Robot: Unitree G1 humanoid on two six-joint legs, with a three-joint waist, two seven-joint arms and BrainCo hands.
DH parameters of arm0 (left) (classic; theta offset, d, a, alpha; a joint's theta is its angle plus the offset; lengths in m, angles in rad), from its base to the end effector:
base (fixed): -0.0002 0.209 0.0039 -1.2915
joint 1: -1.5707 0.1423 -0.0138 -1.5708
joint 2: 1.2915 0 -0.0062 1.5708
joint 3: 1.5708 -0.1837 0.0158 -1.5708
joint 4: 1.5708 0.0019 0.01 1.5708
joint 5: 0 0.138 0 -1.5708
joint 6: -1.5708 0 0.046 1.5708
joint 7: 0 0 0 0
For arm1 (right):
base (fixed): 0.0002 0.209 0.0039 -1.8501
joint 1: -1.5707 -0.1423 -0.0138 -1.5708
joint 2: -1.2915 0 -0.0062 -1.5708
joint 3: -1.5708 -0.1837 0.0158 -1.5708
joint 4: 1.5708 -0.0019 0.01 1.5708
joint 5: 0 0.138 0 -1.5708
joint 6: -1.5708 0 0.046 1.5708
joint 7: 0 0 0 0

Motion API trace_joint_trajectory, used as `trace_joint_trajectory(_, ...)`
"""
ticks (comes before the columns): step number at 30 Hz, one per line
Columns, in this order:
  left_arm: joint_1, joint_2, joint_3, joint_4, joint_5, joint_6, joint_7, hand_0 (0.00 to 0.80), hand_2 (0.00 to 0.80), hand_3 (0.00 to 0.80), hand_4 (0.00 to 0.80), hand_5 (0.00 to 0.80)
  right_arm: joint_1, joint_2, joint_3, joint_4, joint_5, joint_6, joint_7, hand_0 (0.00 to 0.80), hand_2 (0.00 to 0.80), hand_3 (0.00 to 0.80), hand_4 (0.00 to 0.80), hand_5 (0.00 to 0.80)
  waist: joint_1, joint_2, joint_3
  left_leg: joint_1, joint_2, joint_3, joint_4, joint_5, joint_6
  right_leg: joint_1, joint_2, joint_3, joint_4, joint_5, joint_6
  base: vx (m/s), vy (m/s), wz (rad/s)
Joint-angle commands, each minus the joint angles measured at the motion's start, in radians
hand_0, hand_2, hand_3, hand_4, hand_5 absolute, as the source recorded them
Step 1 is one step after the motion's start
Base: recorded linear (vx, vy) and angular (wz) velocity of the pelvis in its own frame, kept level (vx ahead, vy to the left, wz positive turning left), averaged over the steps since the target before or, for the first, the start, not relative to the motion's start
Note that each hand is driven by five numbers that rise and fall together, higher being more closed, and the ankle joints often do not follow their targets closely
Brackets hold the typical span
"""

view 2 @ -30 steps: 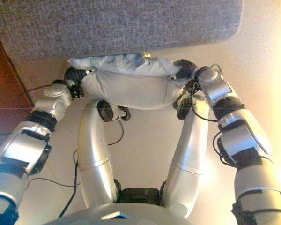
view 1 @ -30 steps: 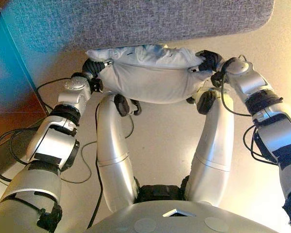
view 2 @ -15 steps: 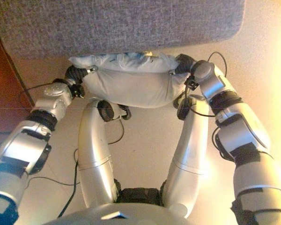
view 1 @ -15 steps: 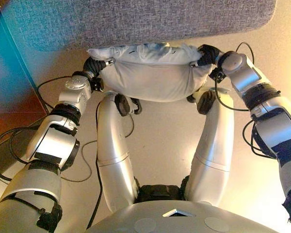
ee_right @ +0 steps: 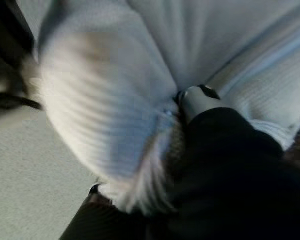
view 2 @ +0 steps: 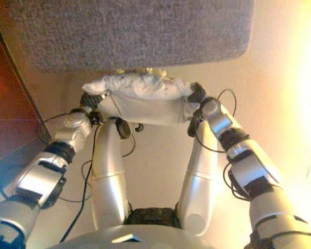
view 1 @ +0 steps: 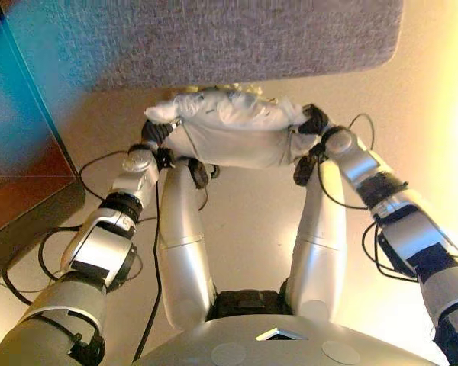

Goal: Pick up the cushion and take it to the sofa

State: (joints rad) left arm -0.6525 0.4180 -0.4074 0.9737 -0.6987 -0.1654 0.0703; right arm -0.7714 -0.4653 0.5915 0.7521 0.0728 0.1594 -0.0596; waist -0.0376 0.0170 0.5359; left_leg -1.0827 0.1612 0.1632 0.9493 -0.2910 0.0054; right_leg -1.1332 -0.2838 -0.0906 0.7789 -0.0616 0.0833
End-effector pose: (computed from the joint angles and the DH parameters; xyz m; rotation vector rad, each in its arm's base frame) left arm 0.3045 0.2090 0.0459 -0.0146 0.2221 0.0736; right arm 0.3255 -0.1738 0.0868 -0.7713 0.2174 0.1787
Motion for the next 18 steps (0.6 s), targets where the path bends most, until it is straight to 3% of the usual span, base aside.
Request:
trace_joint_trajectory(1, -0.041, -0.019, 0.068, -0.274, 0.032, -0.219, -0.043, 0.8, 0.8, 0.8, 0.8, 0.8, 0.023, -0.067, -0.094, -0.109, 0.019, -0.03, -0.059, 0.8, 0.8, 0.8, 0.8, 0.8, 0.034, 0.014, -0.016, 0.149, 0.021, -0.11, -0.259, 0.172, -0.14, 0.182, -0.031, 0.005, -0.079, 0.015, 0.049, 0.121, -0.076, 0.15)
trace_joint_trajectory(8, 0.085, -0.046, 0.098, -0.346, 0.063, -0.2, -0.063, 0.8, 0.8, 0.8, 0.8, 0.8, 0.179, -0.069, -0.16, -0.181, 0.033, -0.035, -0.057, 0.8, 0.8, 0.8, 0.8, 0.8, 0.054, -0.006, -0.032, 0.359, -0.016, -0.103, -0.414, 0.214, -0.127, 0.401, -0.051, -0.057, -0.258, 0.05, 0.064, 0.141, -0.049, 0.16)
trace_joint_trajectory(15, 0.11, -0.04, 0.121, -0.355, 0.019, -0.17, -0.088, 0.8, 0.8, 0.8, 0.8, 0.8, 0.212, -0.079, -0.205, -0.202, 0.094, -0.064, -0.018, 0.8, 0.8, 0.8, 0.8, 0.8, 0.064, -0.006, -0.078, 0.456, -0.037, -0.105, -0.48, 0.221, -0.107, 0.501, -0.057, -0.092, -0.32, 0.056, 0.075, 0.067, -0.023, 0.12)
trace_joint_trajectory(16, 0.109, -0.041, 0.123, -0.355, 0.022, -0.166, -0.088, 0.8, 0.8, 0.8, 0.8, 0.8, 0.212, -0.077, -0.21, -0.203, 0.107, -0.07, -0.015, 0.8, 0.8, 0.8, 0.8, 0.8, 0.062, -0.009, -0.084, 0.456, -0.046, -0.104, -0.496, 0.249, -0.097, 0.504, -0.058, -0.098, -0.34, 0.083, 0.067, -0.015, -0.01, 0.1)
trace_joint_trajectory(18, 0.118, -0.041, 0.124, -0.36, 0.03, -0.159, -0.087, 0.8, 0.8, 0.8, 0.8, 0.8, 0.221, -0.069, -0.219, -0.213, 0.127, -0.071, -0.008, 0.8, 0.8, 0.8, 0.8, 0.8, 0.064, -0.01, -0.097, 0.478, -0.051, -0.105, -0.511, 0.251, -0.093, 0.524, -0.052, -0.101, -0.35, 0.084, 0.068, 0.032, -0.012, 0.06)
